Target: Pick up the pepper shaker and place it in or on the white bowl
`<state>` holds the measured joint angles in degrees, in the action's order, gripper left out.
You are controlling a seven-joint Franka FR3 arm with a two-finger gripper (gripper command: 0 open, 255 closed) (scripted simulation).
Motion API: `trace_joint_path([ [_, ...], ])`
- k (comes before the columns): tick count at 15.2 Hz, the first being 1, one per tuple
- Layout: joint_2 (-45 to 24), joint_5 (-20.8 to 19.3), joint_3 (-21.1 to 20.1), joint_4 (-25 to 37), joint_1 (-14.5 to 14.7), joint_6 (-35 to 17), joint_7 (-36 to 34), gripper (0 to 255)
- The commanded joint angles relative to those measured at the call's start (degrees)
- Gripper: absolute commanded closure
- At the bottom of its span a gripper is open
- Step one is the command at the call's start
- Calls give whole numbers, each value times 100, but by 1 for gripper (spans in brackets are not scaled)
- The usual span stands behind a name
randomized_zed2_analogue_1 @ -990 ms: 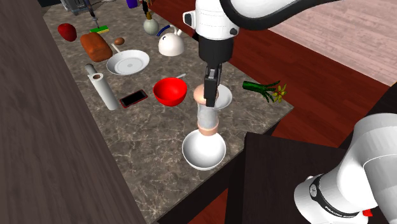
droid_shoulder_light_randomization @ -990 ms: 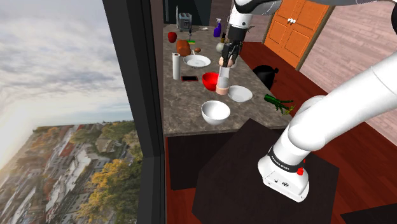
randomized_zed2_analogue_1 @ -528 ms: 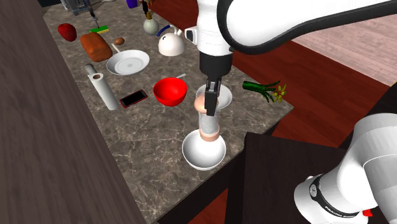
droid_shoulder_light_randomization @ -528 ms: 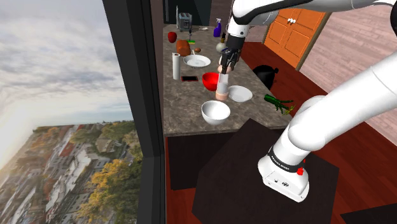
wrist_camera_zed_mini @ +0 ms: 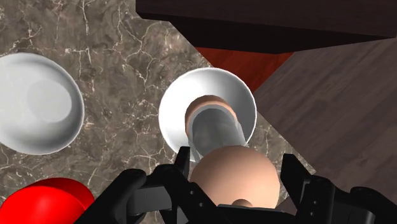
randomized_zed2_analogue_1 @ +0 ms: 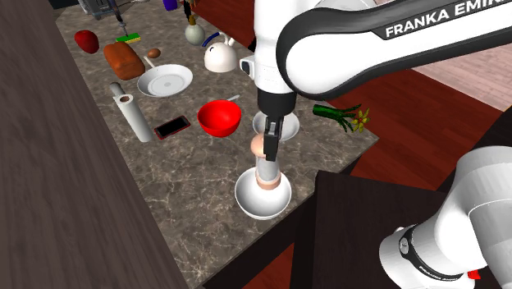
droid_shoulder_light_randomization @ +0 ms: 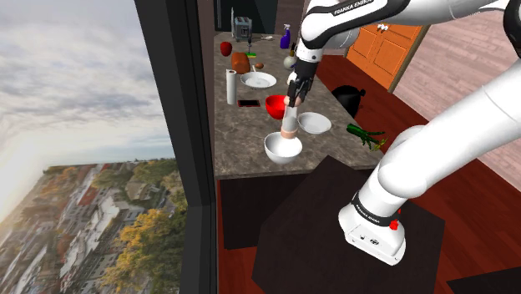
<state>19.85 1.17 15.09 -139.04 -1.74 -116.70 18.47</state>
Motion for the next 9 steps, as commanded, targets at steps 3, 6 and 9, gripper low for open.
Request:
trace_joint_path([
  [3,-137,31,28,-199,10,-335,51,255],
  [6,-256,61,51,-336,19,-588,97,255],
  [9,-391,100,75,-463,32,-843,148,255],
])
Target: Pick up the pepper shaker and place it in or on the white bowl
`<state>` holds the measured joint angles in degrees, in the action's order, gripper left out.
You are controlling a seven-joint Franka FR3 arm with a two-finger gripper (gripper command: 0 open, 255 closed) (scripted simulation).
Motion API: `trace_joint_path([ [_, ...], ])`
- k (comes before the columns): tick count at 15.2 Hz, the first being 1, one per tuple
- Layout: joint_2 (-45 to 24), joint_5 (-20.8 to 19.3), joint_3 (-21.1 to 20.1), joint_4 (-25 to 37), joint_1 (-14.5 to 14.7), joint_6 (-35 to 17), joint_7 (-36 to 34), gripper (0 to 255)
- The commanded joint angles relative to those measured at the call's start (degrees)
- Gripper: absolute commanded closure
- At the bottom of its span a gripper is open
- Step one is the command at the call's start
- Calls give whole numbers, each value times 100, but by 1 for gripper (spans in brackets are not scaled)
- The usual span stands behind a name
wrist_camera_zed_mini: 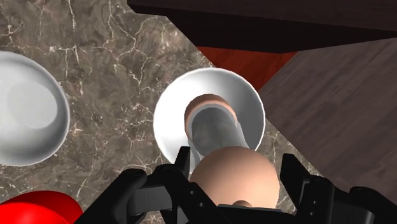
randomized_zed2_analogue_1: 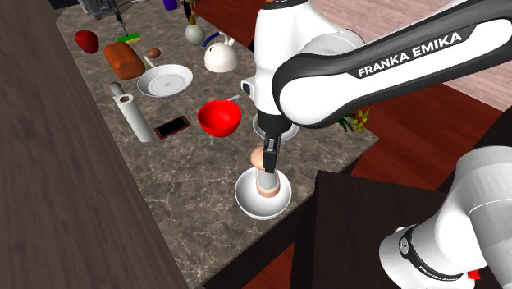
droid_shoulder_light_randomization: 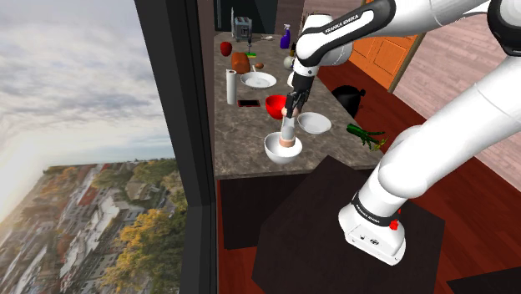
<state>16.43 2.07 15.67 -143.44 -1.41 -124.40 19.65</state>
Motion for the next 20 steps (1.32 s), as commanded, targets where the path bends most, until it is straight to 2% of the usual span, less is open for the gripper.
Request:
trace_joint_path([
  [1,-118,32,29,-79,5,-197,57,255],
  [9,-118,32,29,-79,5,-197,57,255],
  [10,-118,32,29,-79,5,-197,57,0],
  [15,-117,32,29,-80,5,-197,57,0],
  [19,226,-82,3,388,-49,603,-28,0],
  [20,226,-82,2,388,-50,603,-28,0],
])
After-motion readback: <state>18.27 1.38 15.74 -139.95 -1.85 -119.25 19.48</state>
